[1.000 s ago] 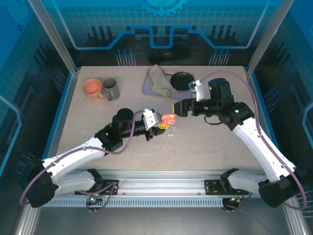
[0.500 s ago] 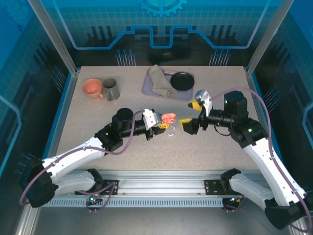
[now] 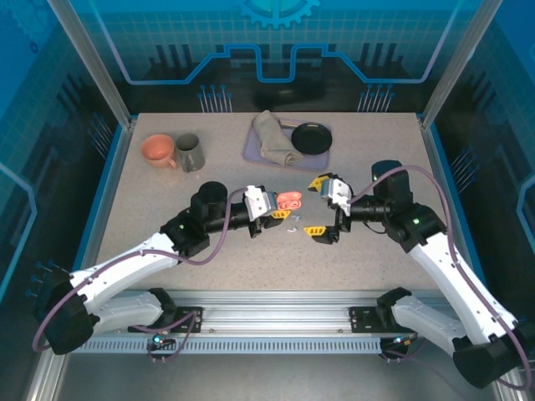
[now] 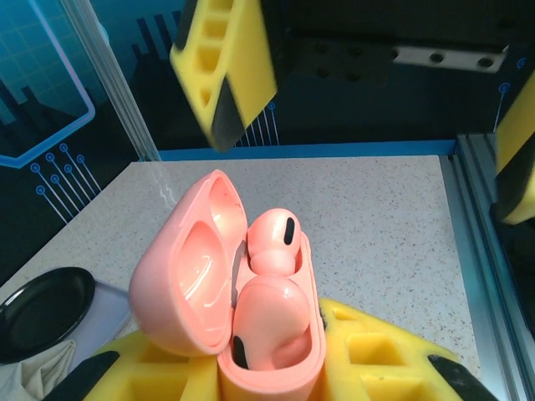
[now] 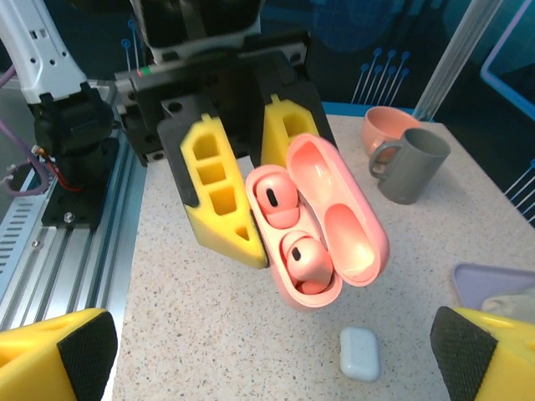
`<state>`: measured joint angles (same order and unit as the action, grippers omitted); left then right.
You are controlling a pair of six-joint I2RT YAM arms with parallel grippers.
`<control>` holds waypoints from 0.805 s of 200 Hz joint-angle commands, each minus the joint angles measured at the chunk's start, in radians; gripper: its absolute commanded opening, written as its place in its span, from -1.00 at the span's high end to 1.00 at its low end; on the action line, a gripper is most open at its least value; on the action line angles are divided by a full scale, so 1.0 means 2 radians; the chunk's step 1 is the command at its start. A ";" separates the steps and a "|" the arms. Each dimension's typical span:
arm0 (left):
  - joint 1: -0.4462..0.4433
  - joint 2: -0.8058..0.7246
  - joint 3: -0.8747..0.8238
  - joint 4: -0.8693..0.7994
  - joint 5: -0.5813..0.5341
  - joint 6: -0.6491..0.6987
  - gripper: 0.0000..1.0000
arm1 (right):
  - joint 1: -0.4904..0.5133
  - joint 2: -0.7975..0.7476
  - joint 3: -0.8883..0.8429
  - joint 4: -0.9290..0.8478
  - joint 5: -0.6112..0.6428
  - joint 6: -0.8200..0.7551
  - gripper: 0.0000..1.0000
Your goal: Insert the wireless bluetooth earbuds into the charging case
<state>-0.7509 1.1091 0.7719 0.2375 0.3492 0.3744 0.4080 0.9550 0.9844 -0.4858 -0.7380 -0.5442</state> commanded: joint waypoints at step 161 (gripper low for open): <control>-0.003 -0.003 0.024 -0.004 0.013 0.016 1.00 | 0.049 0.040 0.030 0.008 -0.046 -0.042 -1.00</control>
<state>-0.7513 1.1076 0.7834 0.2287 0.3611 0.3775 0.4908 1.0550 1.0222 -0.4488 -0.7876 -0.6041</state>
